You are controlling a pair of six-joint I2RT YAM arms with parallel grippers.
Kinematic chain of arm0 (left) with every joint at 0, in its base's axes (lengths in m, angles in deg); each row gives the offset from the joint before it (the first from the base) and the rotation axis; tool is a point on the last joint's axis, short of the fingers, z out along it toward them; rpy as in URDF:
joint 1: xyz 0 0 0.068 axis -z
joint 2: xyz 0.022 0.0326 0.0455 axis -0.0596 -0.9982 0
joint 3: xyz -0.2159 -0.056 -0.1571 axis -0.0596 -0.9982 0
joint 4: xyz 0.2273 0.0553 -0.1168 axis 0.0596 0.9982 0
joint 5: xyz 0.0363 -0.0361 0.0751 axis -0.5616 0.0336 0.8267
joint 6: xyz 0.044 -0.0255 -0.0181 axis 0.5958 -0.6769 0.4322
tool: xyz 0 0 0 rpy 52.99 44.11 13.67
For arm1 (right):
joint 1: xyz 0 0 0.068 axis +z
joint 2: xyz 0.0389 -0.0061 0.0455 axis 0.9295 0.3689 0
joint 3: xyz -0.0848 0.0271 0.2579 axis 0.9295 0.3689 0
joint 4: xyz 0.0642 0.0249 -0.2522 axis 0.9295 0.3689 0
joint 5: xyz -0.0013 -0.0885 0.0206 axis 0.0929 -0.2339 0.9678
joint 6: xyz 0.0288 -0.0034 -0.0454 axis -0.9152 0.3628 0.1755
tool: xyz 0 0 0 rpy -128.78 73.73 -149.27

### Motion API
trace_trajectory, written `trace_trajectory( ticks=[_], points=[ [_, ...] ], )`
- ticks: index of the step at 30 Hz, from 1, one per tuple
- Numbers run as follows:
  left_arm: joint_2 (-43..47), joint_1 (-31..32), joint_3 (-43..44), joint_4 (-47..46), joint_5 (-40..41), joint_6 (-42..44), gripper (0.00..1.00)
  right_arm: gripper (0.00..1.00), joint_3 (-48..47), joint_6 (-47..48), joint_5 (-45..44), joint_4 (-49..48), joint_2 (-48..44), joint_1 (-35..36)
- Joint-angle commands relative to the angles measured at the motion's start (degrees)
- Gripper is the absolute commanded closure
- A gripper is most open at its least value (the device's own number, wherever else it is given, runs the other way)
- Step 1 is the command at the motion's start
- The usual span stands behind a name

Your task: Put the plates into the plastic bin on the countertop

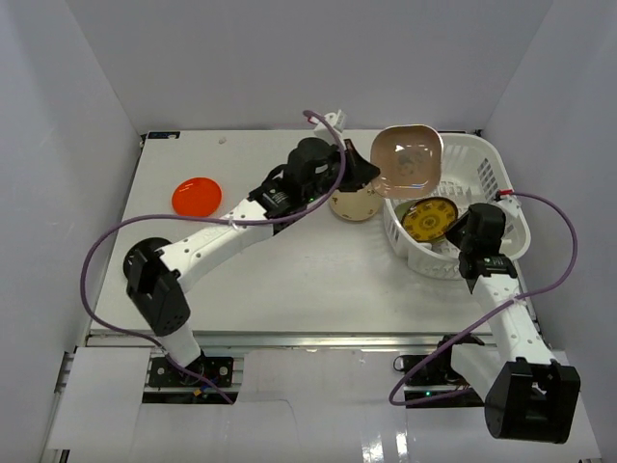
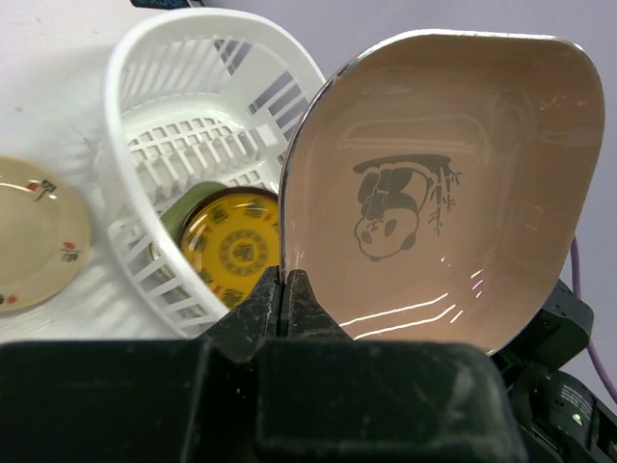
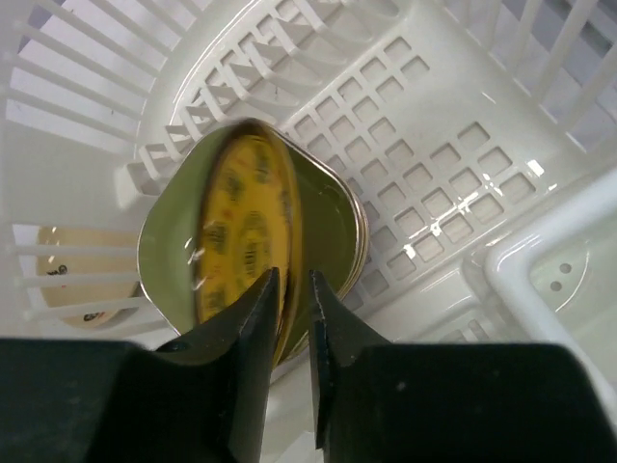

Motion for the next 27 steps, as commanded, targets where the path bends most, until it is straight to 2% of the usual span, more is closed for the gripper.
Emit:
trace_trajectory(
  ticks=[1, 2, 3, 4, 5, 6, 9, 11, 16, 20, 23, 24, 27],
  points=[
    [-4.7, 2.3, 7.5, 2.4, 3.2, 2.0, 1.00, 0.74, -0.3, 0.0, 6.7, -2.7, 0.9, -2.9],
    [-7.3, 2.5, 8.8, 2.7, 3.3, 1.9, 1.00, 0.59, -0.2, 0.1, 7.5, -2.8, 0.9, -3.4],
    [-8.6, 2.9, 11.6, 3.6, 3.7, 1.7, 1.00, 0.50, -0.3, 0.4, 8.4, -2.5, 0.6, -4.3],
    [-9.7, 2.9, 13.1, 4.0, 3.8, 1.4, 1.00, 0.34, -0.6, 0.4, 8.7, -2.2, -0.7, -4.8],
    [-11.0, 3.1, 14.4, 4.4, 4.2, 1.4, 1.00, 0.27, -0.9, 0.5, 8.9, -1.9, -1.7, -5.4],
    [-13.4, 3.3, 15.9, 5.3, 4.6, 1.3, 1.00, 0.25, -1.2, 0.7, 9.2, -1.6, -2.6, -6.0],
    [-17.5, 4.1, 22.0, 7.9, 5.5, 1.7, 1.00, 0.24, -3.8, 1.0, 9.1, 0.5, -6.9, -8.4],
    [-22.2, 4.7, 27.3, 9.6, 5.7, 2.5, 1.00, 0.29, -6.2, 1.1, 8.2, 2.5, -10.3, -9.8],
    [-33.7, 6.7, 40.3, 18.3, 7.0, 4.3, 1.00, 0.32, -10.9, 1.4, 3.6, 4.5, -17.2, -10.3],
    [-38.0, 7.0, 45.0, 22.7, 7.0, 4.8, 0.99, 0.32, -15.2, 2.6, 3.2, 6.6, -18.5, -10.3],
    [-37.9, 6.9, 44.1, 23.0, 6.0, 5.1, 0.77, 0.32, -16.6, 3.5, 4.9, 6.7, -18.6, -10.3],
    [-37.7, 6.9, 43.6, 22.9, 5.7, 5.2, 0.53, 0.33, -16.7, 4.2, 8.0, 6.2, -18.6, -10.2],
    [-36.0, 7.0, 43.6, 22.0, 4.8, 6.8, 0.17, 0.32, -18.2, 6.5, 15.9, 6.1, -17.0, -10.1]
  ],
)
